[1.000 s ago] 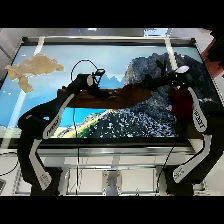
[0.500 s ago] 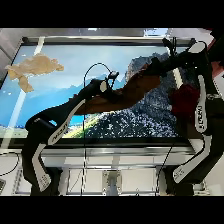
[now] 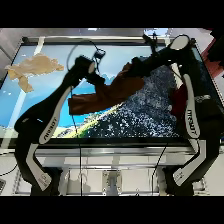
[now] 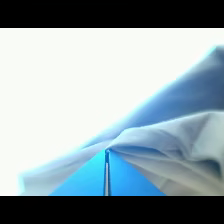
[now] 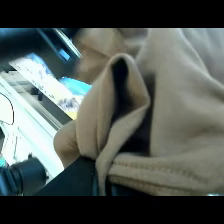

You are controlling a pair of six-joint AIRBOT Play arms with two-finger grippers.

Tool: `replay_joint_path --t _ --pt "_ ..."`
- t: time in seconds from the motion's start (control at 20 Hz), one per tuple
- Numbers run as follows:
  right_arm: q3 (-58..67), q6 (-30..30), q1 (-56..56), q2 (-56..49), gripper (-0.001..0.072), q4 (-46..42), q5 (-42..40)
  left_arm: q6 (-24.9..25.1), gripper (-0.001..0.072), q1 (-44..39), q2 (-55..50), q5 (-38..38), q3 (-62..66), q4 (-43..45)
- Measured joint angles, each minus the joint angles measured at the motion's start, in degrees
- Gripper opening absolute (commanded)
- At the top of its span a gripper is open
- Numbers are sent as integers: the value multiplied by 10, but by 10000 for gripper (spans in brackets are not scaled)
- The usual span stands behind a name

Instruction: Fold the shirts.

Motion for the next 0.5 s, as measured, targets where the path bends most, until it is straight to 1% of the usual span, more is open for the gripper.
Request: replay_joint_path --t 0.1,0.2,0.3,0.4,0.5 --pt "-10 25 58 -9 35 -30 -59 -3 12 37 19 -30 7 23" --pt "-15 43 108 -26 34 -51 -120 -3 12 68 33 -55 11 19" --pt "-19 59 142 -43 34 -64 -180 16 12 92 41 -78 12 -14" --pt "-19 71 153 -51 34 -72 -228 45 13 107 45 -92 10 -69" --pt "-19 80 147 -52 34 -76 -240 63 13 114 46 -94 9 -107"
